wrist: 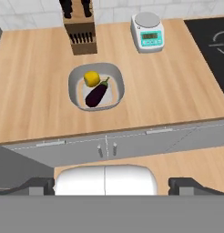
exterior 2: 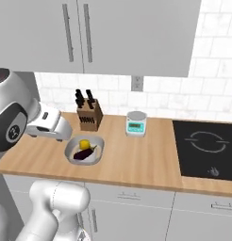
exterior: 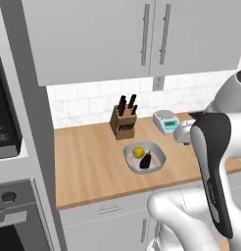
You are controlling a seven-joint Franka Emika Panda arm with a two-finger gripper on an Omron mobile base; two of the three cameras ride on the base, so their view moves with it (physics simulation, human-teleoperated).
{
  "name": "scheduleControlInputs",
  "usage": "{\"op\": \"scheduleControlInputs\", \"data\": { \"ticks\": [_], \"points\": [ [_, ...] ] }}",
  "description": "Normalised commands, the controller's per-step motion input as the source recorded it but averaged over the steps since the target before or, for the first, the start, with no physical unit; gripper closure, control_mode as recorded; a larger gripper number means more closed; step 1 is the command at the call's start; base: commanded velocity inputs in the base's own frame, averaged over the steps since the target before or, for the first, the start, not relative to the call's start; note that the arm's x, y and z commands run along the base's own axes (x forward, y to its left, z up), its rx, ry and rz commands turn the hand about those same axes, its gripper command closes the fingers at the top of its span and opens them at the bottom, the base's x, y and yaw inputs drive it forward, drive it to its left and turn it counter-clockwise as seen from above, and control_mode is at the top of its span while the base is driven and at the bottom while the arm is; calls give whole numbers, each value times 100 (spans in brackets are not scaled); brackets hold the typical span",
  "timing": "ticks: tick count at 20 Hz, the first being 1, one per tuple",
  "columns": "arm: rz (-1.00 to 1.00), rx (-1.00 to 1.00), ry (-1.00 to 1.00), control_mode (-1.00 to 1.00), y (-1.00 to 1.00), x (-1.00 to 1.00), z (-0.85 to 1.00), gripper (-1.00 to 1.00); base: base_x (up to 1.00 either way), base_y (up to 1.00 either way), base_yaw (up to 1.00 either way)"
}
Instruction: Take the meat container that has the fish and place it on the second highest rack of the freezer. Then take the vegetable container that has the lemon and eggplant and place it on the highest rack of the freezer.
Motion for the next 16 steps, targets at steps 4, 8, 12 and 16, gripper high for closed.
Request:
{"op": "scheduleControlInputs", "data": {
  "ticks": [4, 8, 12, 16],
  "points": [
    [0, 0, 0, 100, 0, 0, 0, -100, 18, 0, 14],
    [0, 0, 0, 100, 0, 0, 0, -100, 39, 0, 12],
    [0, 0, 0, 100, 0, 0, 0, -100, 53, 0, 8],
    [0, 0, 0, 100, 0, 0, 0, -100, 50, 0, 2]
  ]
}}
